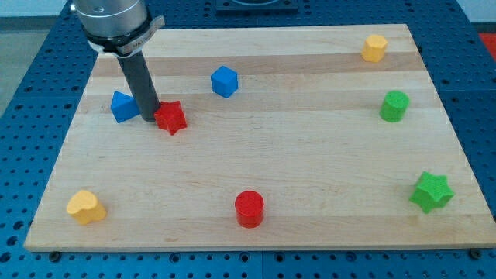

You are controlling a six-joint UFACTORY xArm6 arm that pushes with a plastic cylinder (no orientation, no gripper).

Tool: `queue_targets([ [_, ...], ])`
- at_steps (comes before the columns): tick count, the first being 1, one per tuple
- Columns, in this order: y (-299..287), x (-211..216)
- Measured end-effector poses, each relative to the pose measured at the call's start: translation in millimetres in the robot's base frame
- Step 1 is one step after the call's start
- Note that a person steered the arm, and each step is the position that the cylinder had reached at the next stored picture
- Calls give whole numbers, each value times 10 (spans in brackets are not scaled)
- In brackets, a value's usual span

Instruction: Push the hexagon closer to the cube

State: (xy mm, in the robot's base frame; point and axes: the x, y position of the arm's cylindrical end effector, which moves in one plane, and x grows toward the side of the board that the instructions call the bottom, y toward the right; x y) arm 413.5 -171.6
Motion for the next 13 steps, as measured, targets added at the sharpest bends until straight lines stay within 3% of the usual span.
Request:
queue_targets([
  [1,17,-158],
  [3,552,-940],
  [6,2332,-1046],
  [10,4393,-2005],
  [13,4667,-1603],
])
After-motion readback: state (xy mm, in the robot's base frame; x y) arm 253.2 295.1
